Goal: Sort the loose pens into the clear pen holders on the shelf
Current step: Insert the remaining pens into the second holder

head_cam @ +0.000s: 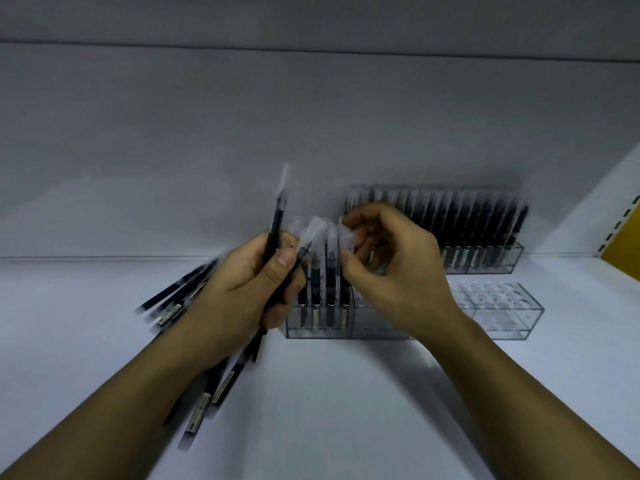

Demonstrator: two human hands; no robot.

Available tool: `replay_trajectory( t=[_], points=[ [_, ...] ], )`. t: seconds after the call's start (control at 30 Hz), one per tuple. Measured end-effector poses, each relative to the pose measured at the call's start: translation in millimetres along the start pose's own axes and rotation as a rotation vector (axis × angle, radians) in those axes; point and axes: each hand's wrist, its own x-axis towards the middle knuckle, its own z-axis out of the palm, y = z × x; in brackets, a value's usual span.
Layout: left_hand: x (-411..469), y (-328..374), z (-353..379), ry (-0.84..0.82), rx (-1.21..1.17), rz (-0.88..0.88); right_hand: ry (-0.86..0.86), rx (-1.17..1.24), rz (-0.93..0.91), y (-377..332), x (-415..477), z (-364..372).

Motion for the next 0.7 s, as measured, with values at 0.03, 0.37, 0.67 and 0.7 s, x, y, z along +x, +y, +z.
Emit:
replay_trajectory(
  t=[0.03, 0.37, 0.67, 0.7],
  points=[
    [0, 0, 0, -0.024, 0.012, 0.004, 0.031, -0.010, -0.021, -1, 0, 0],
    [-1, -4, 4, -0.058, 0.156, 0.034, -0.052, 0.432, 0.026, -15, 3, -1],
    [1, -10, 2, -0.021, -0.003, -0.001, 0.242, 0.784, 0.361, -8, 17, -19],
    [1, -10, 2, -0.033, -0.014, -0.034, 0.260, 0.780, 0.397, -7, 18, -19]
  ],
)
